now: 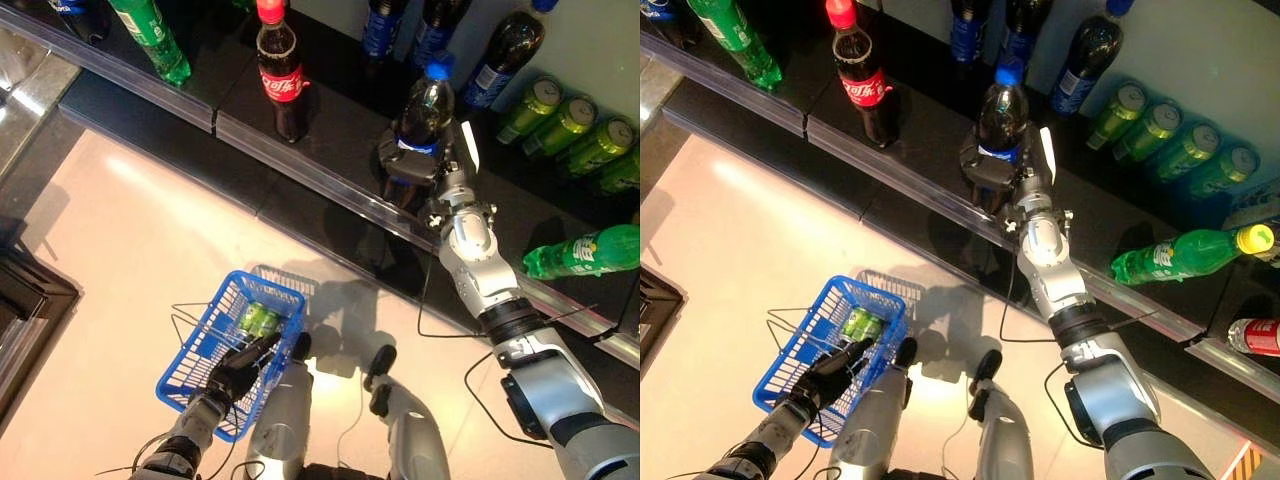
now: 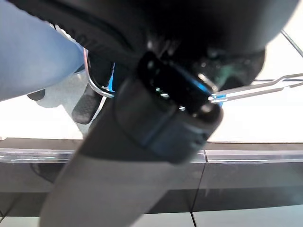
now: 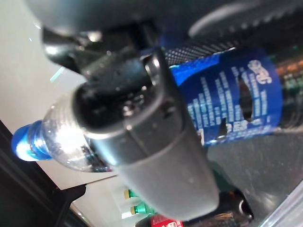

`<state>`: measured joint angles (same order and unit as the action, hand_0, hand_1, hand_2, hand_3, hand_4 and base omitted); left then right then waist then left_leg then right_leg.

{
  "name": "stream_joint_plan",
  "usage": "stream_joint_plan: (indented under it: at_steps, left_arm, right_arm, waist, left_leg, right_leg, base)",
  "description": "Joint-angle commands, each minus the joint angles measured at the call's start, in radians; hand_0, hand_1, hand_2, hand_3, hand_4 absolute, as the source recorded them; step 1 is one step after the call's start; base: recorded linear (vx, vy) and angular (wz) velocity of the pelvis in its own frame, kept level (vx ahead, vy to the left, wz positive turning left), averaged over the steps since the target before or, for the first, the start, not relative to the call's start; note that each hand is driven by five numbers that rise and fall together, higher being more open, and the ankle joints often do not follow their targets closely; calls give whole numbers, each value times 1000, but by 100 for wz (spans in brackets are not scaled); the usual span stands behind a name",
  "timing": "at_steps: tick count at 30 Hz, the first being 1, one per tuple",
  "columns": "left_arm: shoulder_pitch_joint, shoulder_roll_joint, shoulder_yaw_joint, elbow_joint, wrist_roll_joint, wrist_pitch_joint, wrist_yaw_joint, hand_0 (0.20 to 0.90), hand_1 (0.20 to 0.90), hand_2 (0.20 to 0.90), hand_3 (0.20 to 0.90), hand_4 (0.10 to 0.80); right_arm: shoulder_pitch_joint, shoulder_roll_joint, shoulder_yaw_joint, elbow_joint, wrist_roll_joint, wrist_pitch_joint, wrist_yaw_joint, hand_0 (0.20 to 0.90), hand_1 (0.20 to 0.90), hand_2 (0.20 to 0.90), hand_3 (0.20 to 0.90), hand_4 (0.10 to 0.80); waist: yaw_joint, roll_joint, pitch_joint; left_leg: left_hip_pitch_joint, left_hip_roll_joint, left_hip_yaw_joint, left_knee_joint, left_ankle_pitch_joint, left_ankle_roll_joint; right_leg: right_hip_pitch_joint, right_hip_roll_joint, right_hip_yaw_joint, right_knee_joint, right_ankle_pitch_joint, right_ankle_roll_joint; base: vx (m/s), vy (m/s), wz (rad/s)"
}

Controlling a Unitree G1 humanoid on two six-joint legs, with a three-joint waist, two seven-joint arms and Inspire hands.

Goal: Pick up the drink and place into the basket.

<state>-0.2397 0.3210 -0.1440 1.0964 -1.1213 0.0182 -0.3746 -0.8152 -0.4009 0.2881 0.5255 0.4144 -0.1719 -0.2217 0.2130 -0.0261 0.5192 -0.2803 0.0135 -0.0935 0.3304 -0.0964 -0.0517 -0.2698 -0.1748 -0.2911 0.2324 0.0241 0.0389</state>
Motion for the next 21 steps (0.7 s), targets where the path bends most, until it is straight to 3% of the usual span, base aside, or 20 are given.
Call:
stream_joint_plan:
  at_steps: [1,14,21]
  left_arm:
    - [26,-30,-36,-81,-9,-17,-77,300,300,300,200,100]
    - [38,-40,-27,-91,-1,-36,-68,300,300,300,200,100]
    - [95,-56,-1,-87,37,-56,-85,300,300,300,200,100]
  right_arm:
    - [-104,-16,-31,-121,-32,-97,-3,300,300,300,200,100]
    - [-78,-16,-35,-230,-86,-109,6,300,300,300,200,100]
    - [38,-17,-21,-329,-113,-108,26,300,300,300,200,100]
  waist:
    - [-6,12,-52]
    - [-22,24,-60]
    - [-48,14,-165]
  left_leg:
    - [-57,-18,9,-15,68,39]
    - [-25,-13,13,-53,79,39]
    - [111,18,53,-278,153,14]
  right_leg:
    - [47,-29,27,56,-58,10]
    - [53,-22,35,54,-64,5]
    - [170,-2,38,-123,-10,34]
  base:
    - [0,0,0]
    - [-5,-1,0]
    - [91,27,-1]
